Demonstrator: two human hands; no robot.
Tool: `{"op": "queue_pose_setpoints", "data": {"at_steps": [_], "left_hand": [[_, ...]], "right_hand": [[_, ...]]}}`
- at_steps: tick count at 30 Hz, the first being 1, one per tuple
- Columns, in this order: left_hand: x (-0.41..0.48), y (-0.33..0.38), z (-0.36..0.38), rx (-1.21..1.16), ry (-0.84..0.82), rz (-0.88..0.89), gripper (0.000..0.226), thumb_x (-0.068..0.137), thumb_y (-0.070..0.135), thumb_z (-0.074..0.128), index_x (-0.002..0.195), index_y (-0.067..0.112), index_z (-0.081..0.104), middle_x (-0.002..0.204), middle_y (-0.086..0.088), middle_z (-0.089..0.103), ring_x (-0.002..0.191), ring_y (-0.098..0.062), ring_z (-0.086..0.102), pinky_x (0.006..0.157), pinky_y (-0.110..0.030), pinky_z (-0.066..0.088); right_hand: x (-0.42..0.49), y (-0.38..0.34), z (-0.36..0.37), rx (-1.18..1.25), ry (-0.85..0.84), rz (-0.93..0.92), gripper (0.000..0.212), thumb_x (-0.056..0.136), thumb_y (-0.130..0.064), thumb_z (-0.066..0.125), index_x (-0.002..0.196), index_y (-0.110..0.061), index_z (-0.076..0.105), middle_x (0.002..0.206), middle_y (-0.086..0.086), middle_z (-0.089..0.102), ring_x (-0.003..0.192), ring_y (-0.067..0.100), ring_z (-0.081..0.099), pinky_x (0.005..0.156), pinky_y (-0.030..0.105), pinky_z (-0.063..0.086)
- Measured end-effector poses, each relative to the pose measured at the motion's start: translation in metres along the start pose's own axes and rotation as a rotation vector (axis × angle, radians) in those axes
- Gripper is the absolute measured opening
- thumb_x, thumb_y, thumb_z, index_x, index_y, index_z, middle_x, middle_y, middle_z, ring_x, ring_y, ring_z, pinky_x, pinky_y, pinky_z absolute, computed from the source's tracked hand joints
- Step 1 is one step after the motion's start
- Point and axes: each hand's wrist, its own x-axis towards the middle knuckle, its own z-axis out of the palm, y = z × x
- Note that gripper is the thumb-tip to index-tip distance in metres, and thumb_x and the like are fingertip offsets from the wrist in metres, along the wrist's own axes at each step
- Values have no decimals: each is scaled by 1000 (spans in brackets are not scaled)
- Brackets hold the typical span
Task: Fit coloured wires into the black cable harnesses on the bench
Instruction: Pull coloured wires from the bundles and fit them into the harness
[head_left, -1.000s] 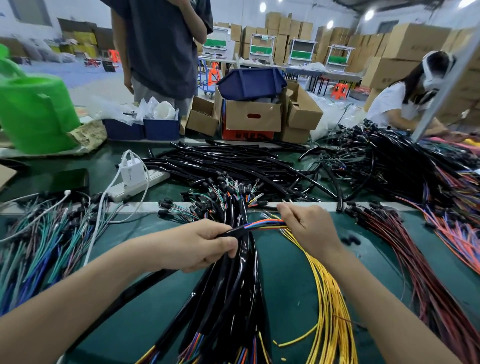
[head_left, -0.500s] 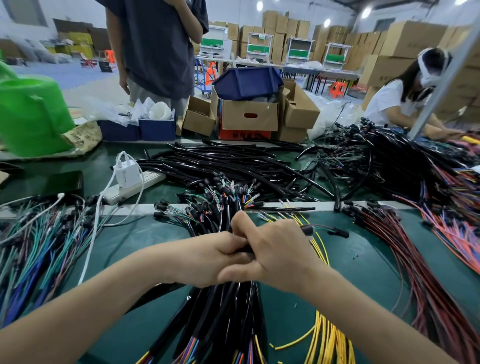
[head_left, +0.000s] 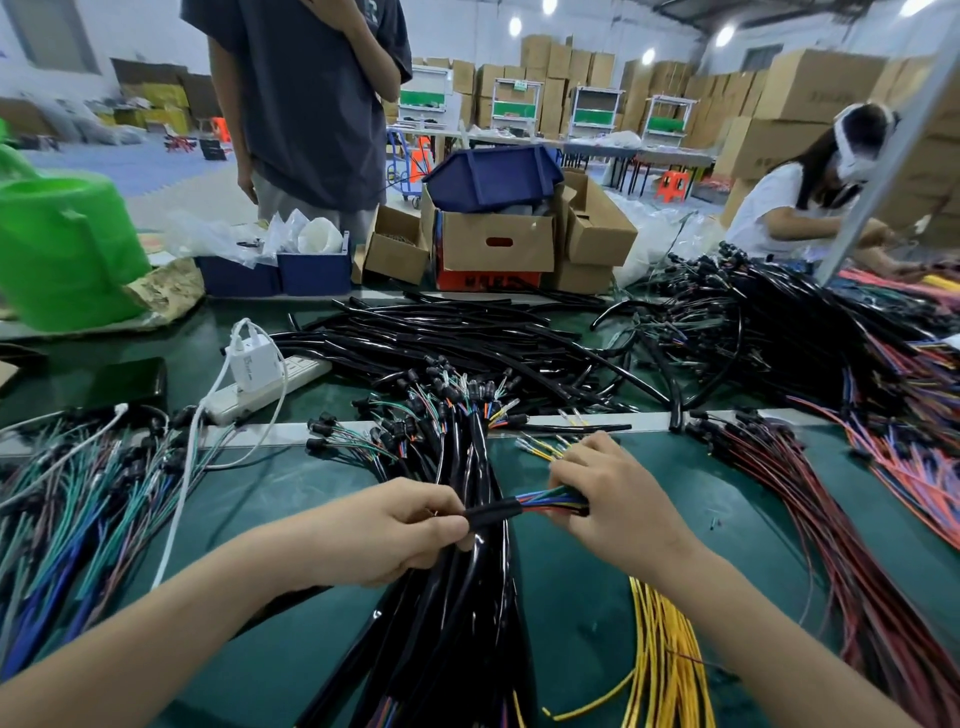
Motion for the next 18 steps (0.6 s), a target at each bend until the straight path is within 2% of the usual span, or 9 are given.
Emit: {"op": "queue_pose_setpoints", "data": {"at_steps": [1,3,6,9,12,15,18], "left_hand": [[1,-1,2,4,5,6,20,100,24,43,91,13,57,53,6,37,39,-9,29,36,-18,26],[0,0,6,32,18,31,20,100,23,44,87,16,57,49,10,39,39,-6,30,38,-16,26],[-2,2,5,136,26,81,23,100,24,43,86,18,59,45,14,42,39,-3,34,42,-11,27],[-7,4,2,196,9,89,26,101,27,41,85,18,60,45,14,42,42,-4,35,45,-14,29],[-9,8,5,259,-10,81,27,100,32,40,81,26,58,49,14,44,48,-4,38,49,-16,32],[-7,13,13,362,-17,120,26,100,35,40,79,31,54,55,11,46,52,-6,40,52,-19,35],[-6,15,15,403,-7,149,26,100,34,41,77,33,53,57,7,45,55,-10,41,54,-23,36]], "right_hand": [[-1,0,0,48,-29,46,18,81,-27,69,77,-15,57,88,-3,57,89,19,46,74,26,37],[-4,0,2,108,-50,136,21,82,-24,66,77,-20,47,95,-6,51,86,19,47,70,28,35],[-11,-7,-1,-6,-2,202,29,79,-24,67,74,-23,38,75,-9,47,68,23,45,56,32,29],[-15,-15,-14,-196,79,112,33,62,-21,78,72,-20,47,57,-4,57,52,28,53,46,28,27],[-12,-24,-24,-308,-3,-19,30,65,-26,77,73,-19,49,59,-3,60,53,25,57,45,31,35],[-13,-37,-29,-304,-18,-130,33,55,-32,79,65,-19,51,49,-5,56,42,21,54,38,26,33],[-17,-48,-26,-248,-14,-199,27,54,-32,72,61,-20,49,45,-6,51,36,19,49,33,20,34]]}}
